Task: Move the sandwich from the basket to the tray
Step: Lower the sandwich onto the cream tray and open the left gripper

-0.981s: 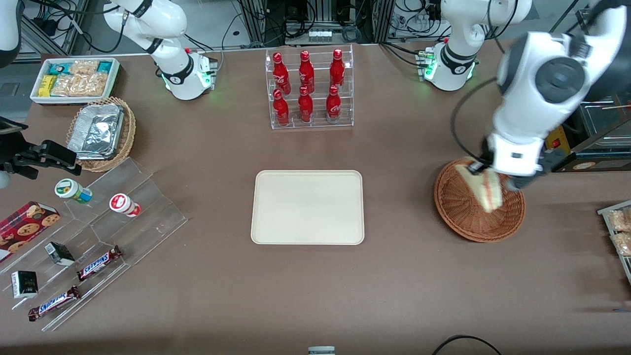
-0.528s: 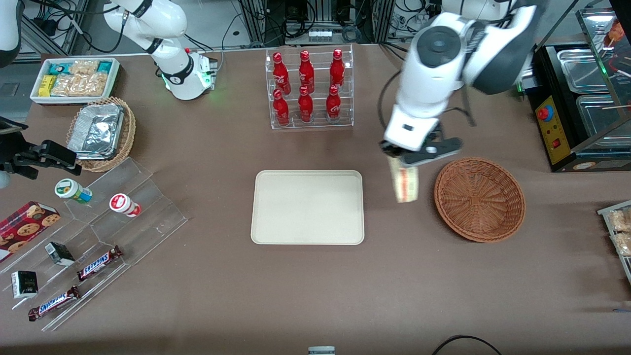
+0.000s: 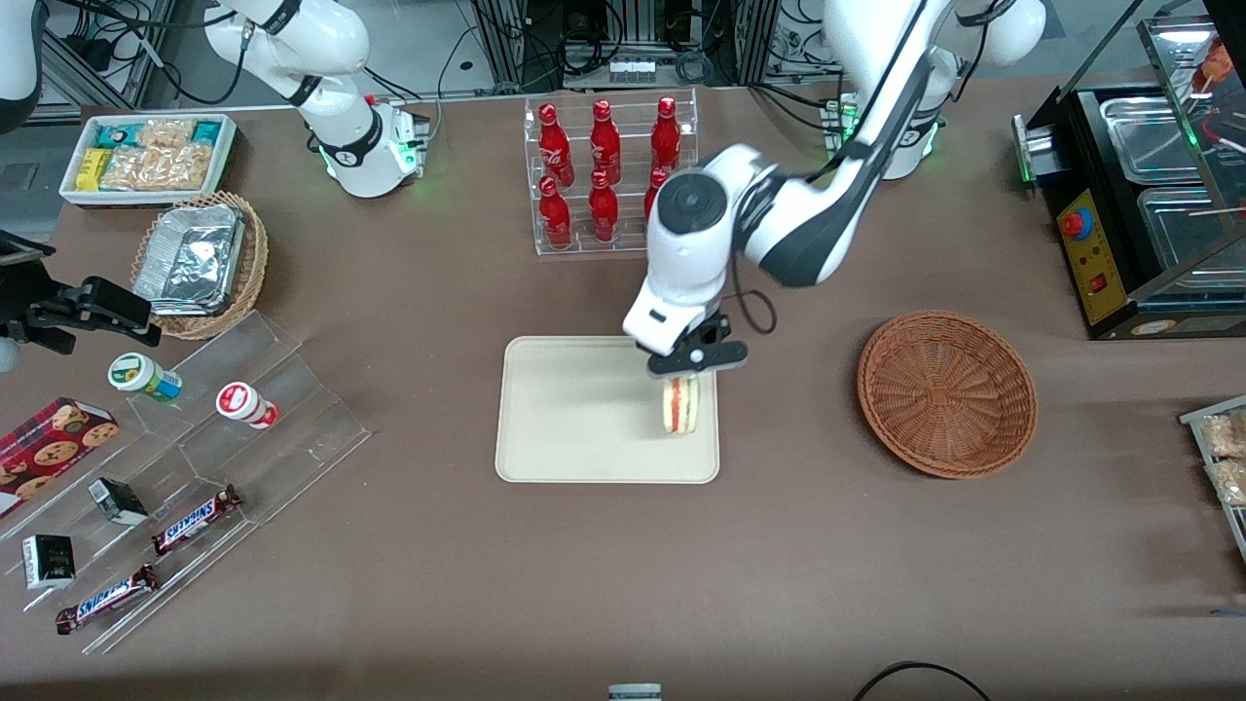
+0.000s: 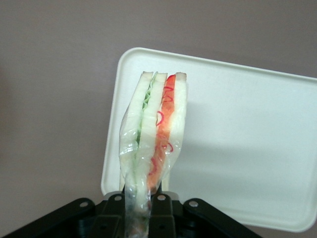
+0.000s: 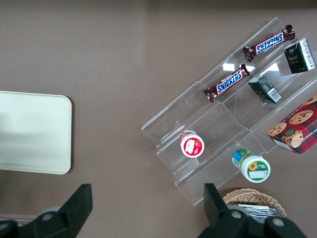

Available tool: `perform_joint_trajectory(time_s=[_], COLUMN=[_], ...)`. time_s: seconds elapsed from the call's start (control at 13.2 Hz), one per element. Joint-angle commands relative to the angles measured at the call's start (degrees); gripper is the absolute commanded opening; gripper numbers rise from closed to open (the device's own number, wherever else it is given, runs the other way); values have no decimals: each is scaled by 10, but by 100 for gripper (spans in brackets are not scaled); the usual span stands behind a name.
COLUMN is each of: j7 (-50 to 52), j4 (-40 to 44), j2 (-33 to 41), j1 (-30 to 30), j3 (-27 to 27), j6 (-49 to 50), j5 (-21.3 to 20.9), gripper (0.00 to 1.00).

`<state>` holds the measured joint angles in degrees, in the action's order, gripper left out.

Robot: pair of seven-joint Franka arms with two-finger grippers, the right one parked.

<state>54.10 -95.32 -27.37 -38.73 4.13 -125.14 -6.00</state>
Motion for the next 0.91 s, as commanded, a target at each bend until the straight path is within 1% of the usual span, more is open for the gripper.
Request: perform_joint_trajectory(time_s=[0.0,0.15,0.3,0.45,0.68,0.83], j7=[17,17,28,33,35,45], j4=[26,27,25,25,22,20], j2=[-43,-69,-75,-85,-93,-95], j1=[-14,-18,-24,-25,-25,-25], j3=[-10,-11,-10,-10,-11,-11], j6=[-21,-51,-77,-78,-78,-78], j5=[-22,-23,-37,-46,-46,-46], gripper=[1,2,2,2,2,7])
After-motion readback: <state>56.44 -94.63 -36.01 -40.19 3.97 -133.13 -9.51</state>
